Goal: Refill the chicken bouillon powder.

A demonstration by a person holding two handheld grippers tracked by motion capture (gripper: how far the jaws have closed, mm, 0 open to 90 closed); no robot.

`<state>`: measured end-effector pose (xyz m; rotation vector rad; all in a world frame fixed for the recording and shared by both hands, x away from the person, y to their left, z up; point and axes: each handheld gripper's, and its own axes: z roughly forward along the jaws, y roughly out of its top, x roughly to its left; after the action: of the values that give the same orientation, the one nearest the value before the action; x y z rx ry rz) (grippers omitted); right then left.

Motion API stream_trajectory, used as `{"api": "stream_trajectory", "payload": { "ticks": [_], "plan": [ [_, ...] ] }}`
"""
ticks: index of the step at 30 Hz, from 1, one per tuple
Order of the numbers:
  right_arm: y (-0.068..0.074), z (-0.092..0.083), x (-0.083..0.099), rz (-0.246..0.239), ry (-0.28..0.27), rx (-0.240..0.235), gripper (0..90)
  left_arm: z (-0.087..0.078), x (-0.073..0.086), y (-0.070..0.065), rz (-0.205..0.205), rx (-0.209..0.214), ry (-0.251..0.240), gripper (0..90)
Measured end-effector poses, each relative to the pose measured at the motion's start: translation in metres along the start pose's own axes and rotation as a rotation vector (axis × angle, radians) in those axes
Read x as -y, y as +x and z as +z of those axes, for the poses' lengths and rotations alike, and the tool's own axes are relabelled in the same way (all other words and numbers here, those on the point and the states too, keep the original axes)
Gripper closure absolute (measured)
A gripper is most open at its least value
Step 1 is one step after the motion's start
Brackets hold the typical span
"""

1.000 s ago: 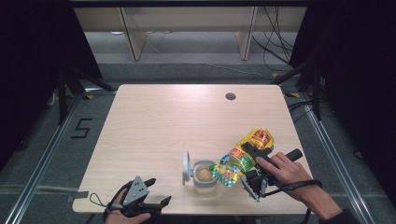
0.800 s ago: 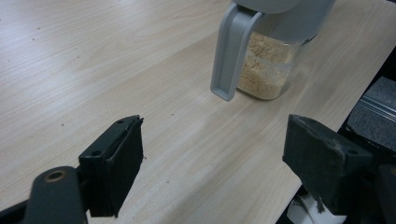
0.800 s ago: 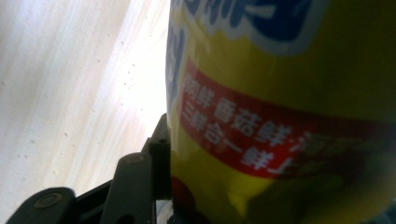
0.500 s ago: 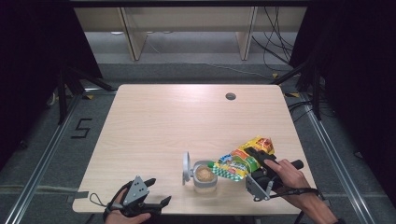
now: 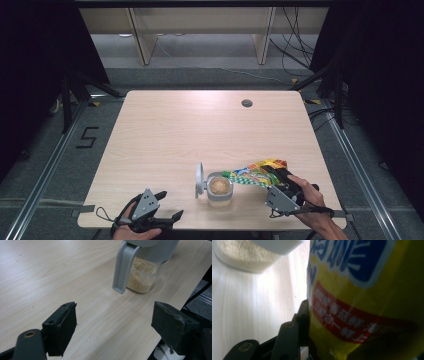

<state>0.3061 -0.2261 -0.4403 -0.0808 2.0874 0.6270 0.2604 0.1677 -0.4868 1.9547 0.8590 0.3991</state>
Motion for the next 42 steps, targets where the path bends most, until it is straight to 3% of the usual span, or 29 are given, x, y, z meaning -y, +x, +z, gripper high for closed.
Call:
{"api": "stream_trajectory", "payload": {
  "ticks": [2,6,7,8,9,10,11,14,22,30,32,42],
  "plan": [
    [0.000,0.001,0.002,0.045,-0.005,0.001,61.7,0.001,0.000,0.000,-0.008,0.001,-0.004,19.3],
    [0.004,0.003,0.004,0.145,-0.038,-0.034,62.6,0.000,0.000,0.002,0.023,-0.007,0.020,19.4],
    [0.005,0.005,0.005,0.149,-0.054,-0.040,62.9,0.001,0.000,0.000,-0.004,0.002,-0.005,19.4],
    [0.004,0.005,0.005,0.147,-0.060,-0.041,63.6,0.000,0.000,0.000,0.004,0.000,0.002,19.4],
    [0.006,0.005,0.007,0.195,-0.060,-0.046,64.2,0.000,0.000,0.000,0.005,0.001,0.000,19.4],
    [0.006,0.007,0.007,0.191,-0.071,-0.046,64.6,0.000,0.000,0.000,0.006,0.000,0.000,19.4],
    [0.008,0.007,0.009,0.226,-0.070,-0.050,64.9,0.000,0.000,0.000,0.005,0.001,0.000,19.3],
    [0.007,0.010,0.012,0.249,-0.095,-0.061,66.0,0.000,0.000,0.000,0.010,-0.001,0.004,19.4],
    [0.011,0.014,0.021,0.422,-0.136,-0.088,68.6,-0.001,0.000,0.001,0.018,0.000,0.009,19.4],
    [0.011,0.013,0.028,0.505,-0.146,-0.070,69.0,-0.002,0.000,0.001,0.022,-0.003,0.011,19.4],
    [0.011,0.013,0.029,0.548,-0.138,-0.069,69.0,-0.002,-0.001,0.000,0.023,-0.004,0.012,19.4],
    [0.011,0.012,0.034,0.610,-0.142,-0.048,69.1,-0.002,0.000,0.001,0.024,-0.007,0.015,19.4]
  ]
}}
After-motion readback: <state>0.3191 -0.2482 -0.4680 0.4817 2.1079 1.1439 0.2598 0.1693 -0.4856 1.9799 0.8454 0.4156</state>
